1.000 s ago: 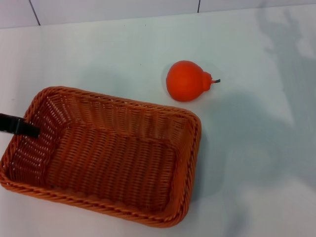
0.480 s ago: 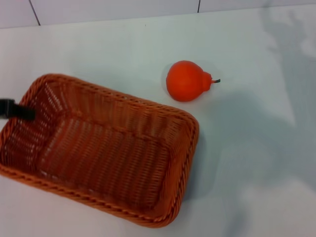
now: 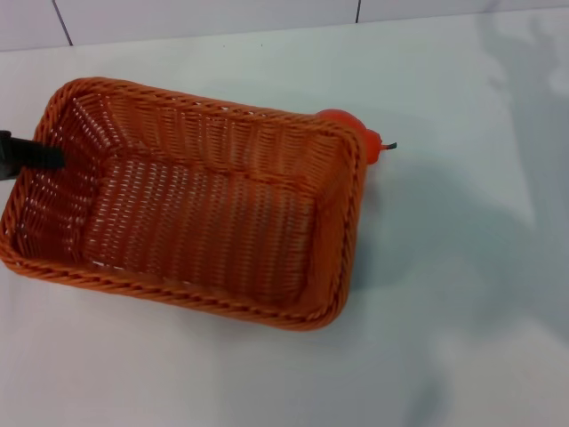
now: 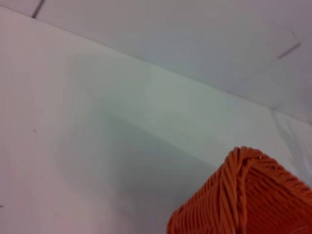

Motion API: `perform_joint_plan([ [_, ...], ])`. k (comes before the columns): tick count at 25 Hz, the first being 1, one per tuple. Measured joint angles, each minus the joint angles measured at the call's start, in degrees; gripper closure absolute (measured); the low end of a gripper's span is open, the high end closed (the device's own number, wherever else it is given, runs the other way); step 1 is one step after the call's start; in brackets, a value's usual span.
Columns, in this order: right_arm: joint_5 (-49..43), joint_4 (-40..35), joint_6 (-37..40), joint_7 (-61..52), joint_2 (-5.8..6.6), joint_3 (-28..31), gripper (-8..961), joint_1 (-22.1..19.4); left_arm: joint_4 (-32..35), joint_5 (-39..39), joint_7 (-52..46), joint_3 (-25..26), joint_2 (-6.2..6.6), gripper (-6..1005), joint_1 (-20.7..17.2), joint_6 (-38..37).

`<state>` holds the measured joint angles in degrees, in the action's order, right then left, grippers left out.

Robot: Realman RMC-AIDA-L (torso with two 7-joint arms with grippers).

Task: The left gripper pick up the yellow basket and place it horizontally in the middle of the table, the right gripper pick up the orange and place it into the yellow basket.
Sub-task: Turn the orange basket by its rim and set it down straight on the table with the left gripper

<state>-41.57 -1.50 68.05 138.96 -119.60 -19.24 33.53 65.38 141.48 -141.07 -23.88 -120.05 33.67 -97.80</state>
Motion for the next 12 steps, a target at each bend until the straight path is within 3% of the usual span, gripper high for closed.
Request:
perform_joint_plan([
  [5, 0.00, -0.61, -1.22, 0.00, 0.07, 0.02, 176, 0.34, -0.06, -0.16, -1.44, 2.03, -1.83, 830, -1.13, 4.97],
  [12, 0.00, -1.72, -3.32, 0.00, 0.13, 0.09, 183, 0.97, -0.15, -0.47, -2.60, 2.57, -3.08, 829, -2.77, 8.91],
])
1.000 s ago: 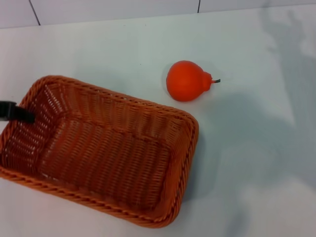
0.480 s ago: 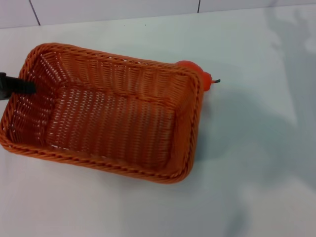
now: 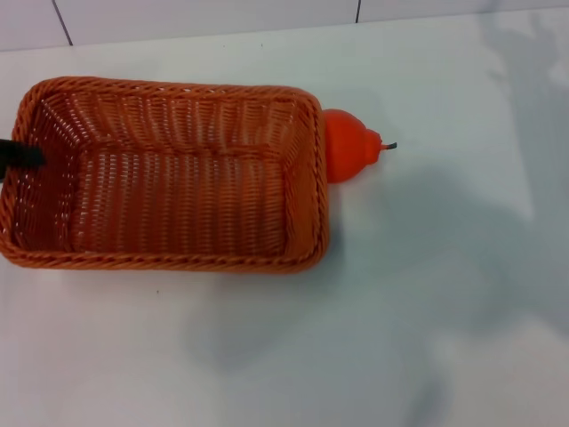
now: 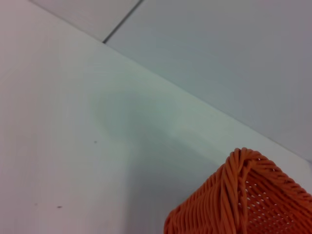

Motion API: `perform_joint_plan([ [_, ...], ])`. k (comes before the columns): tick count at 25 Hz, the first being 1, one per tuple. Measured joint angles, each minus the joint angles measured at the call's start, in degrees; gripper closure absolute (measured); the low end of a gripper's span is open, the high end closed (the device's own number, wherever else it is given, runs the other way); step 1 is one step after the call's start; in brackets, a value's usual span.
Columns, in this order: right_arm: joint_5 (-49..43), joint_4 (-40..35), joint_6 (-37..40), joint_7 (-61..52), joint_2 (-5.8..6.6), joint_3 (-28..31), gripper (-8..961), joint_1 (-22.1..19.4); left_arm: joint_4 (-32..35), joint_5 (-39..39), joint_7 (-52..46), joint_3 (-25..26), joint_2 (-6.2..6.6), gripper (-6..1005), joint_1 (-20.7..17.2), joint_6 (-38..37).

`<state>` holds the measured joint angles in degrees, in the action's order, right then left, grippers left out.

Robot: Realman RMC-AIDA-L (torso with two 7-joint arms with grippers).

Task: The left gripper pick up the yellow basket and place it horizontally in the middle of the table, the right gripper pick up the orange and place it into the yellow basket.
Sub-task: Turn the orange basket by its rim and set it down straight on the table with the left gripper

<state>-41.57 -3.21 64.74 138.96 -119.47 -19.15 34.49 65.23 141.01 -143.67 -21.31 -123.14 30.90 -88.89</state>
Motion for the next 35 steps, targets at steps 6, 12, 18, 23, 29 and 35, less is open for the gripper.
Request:
perform_joint_plan([
  [6, 0.00, -0.94, -1.37, 0.01, 0.04, -0.01, 187, 0.64, 0.03, -0.82, -0.92, 0.05, -0.50, 828, -1.53, 1.51],
  [12, 0.00, -1.03, -1.77, 0.10, 0.01, -0.01, 188, 0.95, -0.94, -3.94, -1.43, -0.03, -0.96, 822, -2.90, 3.08],
  [18, 0.00, -1.01, -1.81, 0.02, 0.05, -0.01, 188, 0.91, -2.92, -5.90, -1.44, -0.78, -0.73, 815, -3.43, 3.02],
  [23, 0.00, -1.00, -1.63, 0.00, -0.01, -0.01, 188, 0.83, -3.92, -5.83, -1.20, -1.93, -0.47, 810, -3.54, 2.82],
  [29, -0.17, -1.00, -1.56, 0.00, -0.05, -0.49, 188, 0.83, -4.06, -5.99, -1.09, -1.94, -0.35, 689, -3.92, 2.14],
  [35, -3.76, -3.44, -1.62, -1.83, 0.18, -6.18, 187, 0.10, -4.45, -8.26, 3.30, -1.41, 0.74, 417, -4.99, 3.17],
])
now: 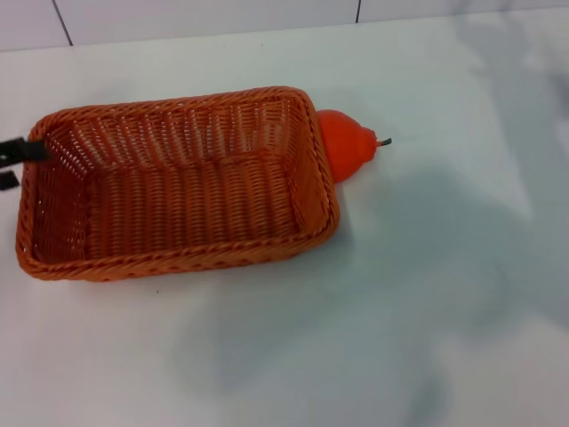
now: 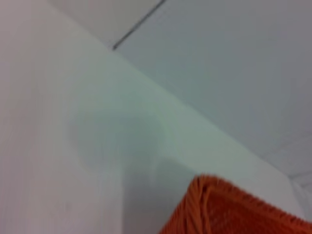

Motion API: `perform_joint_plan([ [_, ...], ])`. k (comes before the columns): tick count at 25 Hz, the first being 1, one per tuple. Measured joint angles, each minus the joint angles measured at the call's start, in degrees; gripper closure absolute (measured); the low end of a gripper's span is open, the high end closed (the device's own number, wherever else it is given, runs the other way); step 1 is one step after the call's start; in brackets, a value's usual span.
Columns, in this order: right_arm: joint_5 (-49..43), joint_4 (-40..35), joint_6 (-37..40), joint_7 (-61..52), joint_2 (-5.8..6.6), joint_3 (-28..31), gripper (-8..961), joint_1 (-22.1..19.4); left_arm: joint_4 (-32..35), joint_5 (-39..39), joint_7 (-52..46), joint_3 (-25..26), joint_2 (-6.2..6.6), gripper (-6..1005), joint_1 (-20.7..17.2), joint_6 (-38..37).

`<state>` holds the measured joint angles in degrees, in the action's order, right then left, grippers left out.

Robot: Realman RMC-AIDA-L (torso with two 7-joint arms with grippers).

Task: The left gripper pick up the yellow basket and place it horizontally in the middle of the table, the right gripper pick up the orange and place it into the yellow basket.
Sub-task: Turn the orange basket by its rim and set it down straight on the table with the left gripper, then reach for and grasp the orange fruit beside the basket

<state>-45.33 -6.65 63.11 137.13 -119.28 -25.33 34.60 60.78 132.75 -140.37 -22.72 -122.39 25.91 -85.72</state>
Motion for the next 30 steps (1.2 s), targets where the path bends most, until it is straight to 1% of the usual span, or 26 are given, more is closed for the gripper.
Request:
perform_joint_plan([
  [1, -1.13, -1.10, -0.04, -1.02, 0.04, -1.32, 187, -0.29, -0.10, -1.21, 1.81, 0.09, 0.18, 369, -0.36, 0.36],
  [3, -3.84, -3.66, -0.10, -3.81, 0.29, -4.12, 187, -0.97, -0.55, -4.13, 6.14, 0.54, 0.49, 304, -1.10, 1.36],
  [4, -5.87, -5.20, -0.13, -5.68, 0.58, -5.67, 187, -1.37, -0.95, -5.75, 8.29, 1.06, 0.60, 272, -1.36, 1.87],
  [5, -8.19, -6.89, -0.19, -8.01, 1.16, -7.38, 187, -1.79, -0.95, -5.75, 8.29, 1.06, 0.60, 240, -1.36, 1.87],
  [7, -14.44, -10.38, -0.27, -14.40, 3.08, -11.05, 187, -2.29, -3.61, -12.62, 18.54, 4.69, 0.60, 175, -2.20, 3.25],
  [8, -18.60, -11.83, -0.21, -18.34, 4.18, -12.56, 187, -2.37, -4.38, -14.06, 20.46, 5.61, 0.51, 175, -2.33, 3.36],
  [10, -28.93, -15.65, 0.65, -27.97, 7.23, -15.89, 187, -2.14, -7.01, -19.52, 27.89, 8.32, 0.13, 176, -2.79, 3.46],
  [12, -38.82, -19.30, 2.56, -37.54, 9.59, -17.80, 187, -1.44, -10.18, -25.51, 35.52, 10.38, -0.30, 177, -3.51, 3.20],
  [14, -49.59, -24.11, 6.08, -46.88, 11.18, -18.39, 187, -0.34, -12.95, -30.86, 41.52, 11.05, -0.57, 177, -4.28, 2.94],
  [16, -58.28, -28.90, 9.83, -53.54, 11.78, -18.41, 188, 0.72, -16.25, -36.38, 48.18, 11.12, -0.79, 178, -5.07, 2.49],
  [19, -71.06, -35.97, 16.65, -61.52, 12.00, -18.30, 188, 3.19, -20.55, -42.87, 57.06, 11.13, -1.20, 179, -5.65, 0.52],
  [21, -77.42, -37.74, 19.48, -64.39, 11.92, -18.34, 188, 5.24, -23.81, -46.87, 62.91, 11.15, -1.30, 180, -6.02, -1.67],
  [23, -83.44, -37.92, 21.06, -66.20, 11.59, -18.57, 188, 7.56, -26.01, -49.51, 66.11, 11.16, -1.31, 180, -6.21, -3.03],
  [24, -85.34, -37.88, 21.05, -66.63, 11.23, -18.66, 188, 8.47, -26.92, -50.55, 67.08, 11.16, -1.31, 181, -6.26, -3.53],
  [27, -90.56, -37.78, 21.00, -67.19, 9.27, -18.94, 188, 10.62, -27.61, -51.28, 67.38, 10.82, -1.32, 182, -6.34, -4.13],
  [28, -92.01, -37.78, 20.79, -67.24, 8.32, -19.03, 188, 11.33, -27.68, -51.31, 67.37, 10.79, -1.34, 182, -6.37, -4.48],
  [29, -94.50, -37.65, 19.91, -67.32, 6.83, -19.28, 188, 12.35, -27.76, -51.33, 67.33, 10.78, -1.36, 182, -6.42, -4.81],
  [30, -94.50, -37.65, 19.91, -67.32, 6.83, -19.28, 187, 12.35, -27.90, -51.35, 67.27, 10.85, -1.36, 183, -6.49, -5.05],
])
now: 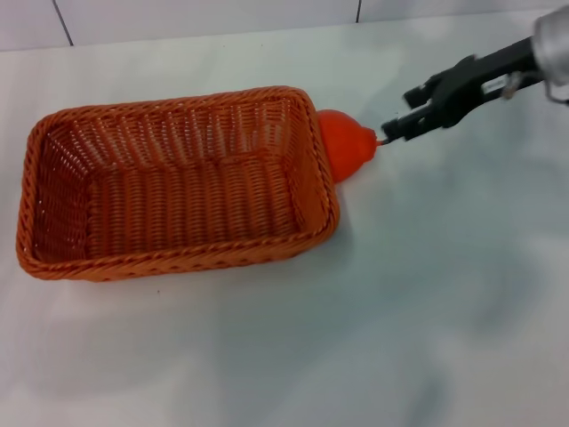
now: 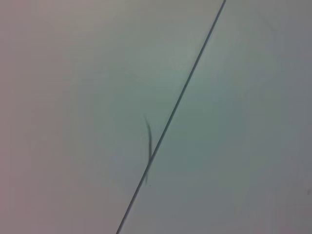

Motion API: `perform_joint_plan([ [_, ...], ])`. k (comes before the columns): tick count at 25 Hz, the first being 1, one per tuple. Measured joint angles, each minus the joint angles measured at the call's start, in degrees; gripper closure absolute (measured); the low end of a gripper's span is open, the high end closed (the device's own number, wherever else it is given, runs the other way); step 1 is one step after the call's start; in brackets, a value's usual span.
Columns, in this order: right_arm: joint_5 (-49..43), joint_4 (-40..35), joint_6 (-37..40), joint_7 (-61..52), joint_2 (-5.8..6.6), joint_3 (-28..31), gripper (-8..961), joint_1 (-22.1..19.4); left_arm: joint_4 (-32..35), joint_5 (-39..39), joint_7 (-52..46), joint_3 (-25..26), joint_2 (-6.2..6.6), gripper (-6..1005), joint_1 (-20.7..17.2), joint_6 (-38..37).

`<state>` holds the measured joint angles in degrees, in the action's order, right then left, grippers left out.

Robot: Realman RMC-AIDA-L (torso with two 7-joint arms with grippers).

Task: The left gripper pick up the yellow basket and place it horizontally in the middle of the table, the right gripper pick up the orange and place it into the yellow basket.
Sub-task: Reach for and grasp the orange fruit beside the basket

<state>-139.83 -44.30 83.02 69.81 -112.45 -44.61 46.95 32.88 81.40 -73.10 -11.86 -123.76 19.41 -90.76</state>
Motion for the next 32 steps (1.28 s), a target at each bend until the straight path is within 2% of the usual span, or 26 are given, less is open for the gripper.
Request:
perform_joint_plan([
  [1, -1.28, 0.21, -0.50, -0.07, -0.77, -0.18, 187, 0.53, -0.15, -0.02, -0.07, 0.06, 0.00, 183, -0.06, -0.23],
  [2, -3.12, 0.81, -2.13, -0.17, -2.09, -0.51, 187, 1.34, -0.39, -0.03, -0.16, 0.10, 0.01, 184, -0.17, -0.53],
  [3, -3.73, 1.25, -2.89, -0.16, -2.74, -0.73, 187, 1.69, -0.49, -0.05, -0.20, 0.15, 0.02, 184, -0.25, -0.70],
  [4, -3.73, 1.25, -2.89, -0.16, -2.74, -0.73, 187, 1.69, -0.54, -0.06, -0.21, 0.18, 0.03, 185, -0.33, -0.86],
  [10, -4.45, 4.47, -8.99, -0.24, -5.03, -3.30, 187, 3.18, -1.69, -0.12, -0.17, 0.23, 0.18, 188, -0.58, -1.63],
  [17, -4.53, 8.75, -15.93, 0.08, -6.11, -3.97, 252, 3.98, -1.89, -0.16, -0.34, 0.02, 0.14, 188, -0.95, -2.29],
  [22, -4.56, 9.47, -16.70, 0.46, -6.63, -4.13, 497, 3.94, -1.93, -0.19, -1.41, 0.19, 0.19, 188, -1.21, -2.51],
  [28, -4.20, 9.59, -16.99, 0.86, -6.79, -4.17, 745, 3.58, -1.94, -0.19, -1.60, -0.01, 0.18, 188, -1.22, -2.63],
  [32, -4.20, 9.67, -17.29, 0.97, -6.81, -4.17, 778, 3.58, -1.94, -0.19, -1.60, -0.05, 0.12, 188, -1.16, -2.65],
])
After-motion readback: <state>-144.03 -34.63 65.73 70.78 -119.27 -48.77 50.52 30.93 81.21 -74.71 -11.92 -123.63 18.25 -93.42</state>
